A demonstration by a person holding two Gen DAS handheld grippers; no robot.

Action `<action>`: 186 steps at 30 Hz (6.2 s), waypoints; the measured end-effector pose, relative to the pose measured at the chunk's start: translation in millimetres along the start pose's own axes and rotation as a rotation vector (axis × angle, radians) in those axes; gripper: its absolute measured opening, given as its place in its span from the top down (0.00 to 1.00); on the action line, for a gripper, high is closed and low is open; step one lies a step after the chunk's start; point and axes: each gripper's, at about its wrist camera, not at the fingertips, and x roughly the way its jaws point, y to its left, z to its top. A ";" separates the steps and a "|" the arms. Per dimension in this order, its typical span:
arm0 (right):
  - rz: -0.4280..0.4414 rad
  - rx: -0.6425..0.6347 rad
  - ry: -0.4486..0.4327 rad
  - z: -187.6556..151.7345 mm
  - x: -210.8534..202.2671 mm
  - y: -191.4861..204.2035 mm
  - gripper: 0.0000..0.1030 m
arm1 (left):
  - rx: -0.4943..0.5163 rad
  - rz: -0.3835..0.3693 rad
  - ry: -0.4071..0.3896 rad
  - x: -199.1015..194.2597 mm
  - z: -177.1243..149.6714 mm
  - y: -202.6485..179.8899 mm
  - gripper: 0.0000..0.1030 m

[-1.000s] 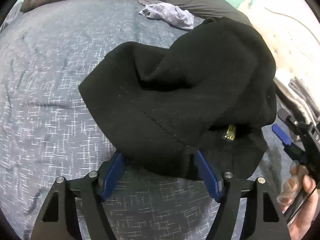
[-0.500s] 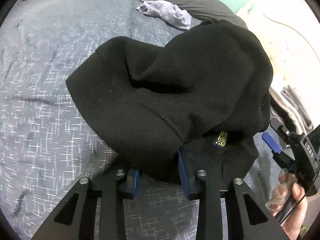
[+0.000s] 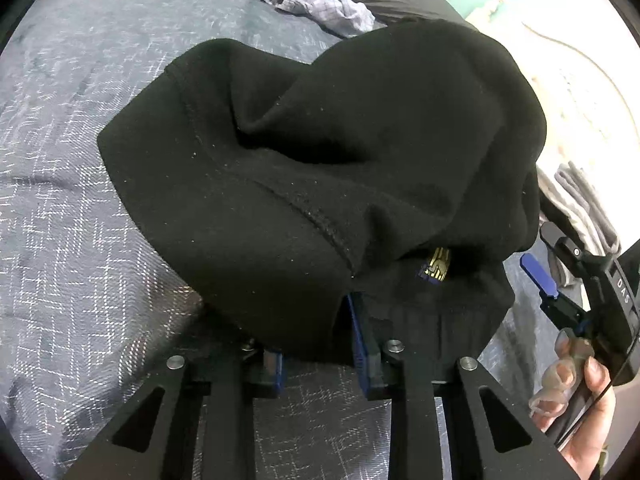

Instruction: Fold clothes

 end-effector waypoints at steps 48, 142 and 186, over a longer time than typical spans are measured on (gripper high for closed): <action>0.021 0.052 -0.027 8.8 0.5 1.5 0.35 | 0.090 0.045 -0.213 -84.8 -0.4 1.9 0.96; 0.070 0.021 0.056 -8.3 28.2 44.9 0.35 | -0.332 0.277 -0.164 -163.9 -24.5 204.2 0.91; 0.078 0.012 0.071 -11.7 34.5 50.5 0.35 | -0.459 0.674 -0.332 -359.2 -16.4 325.3 0.82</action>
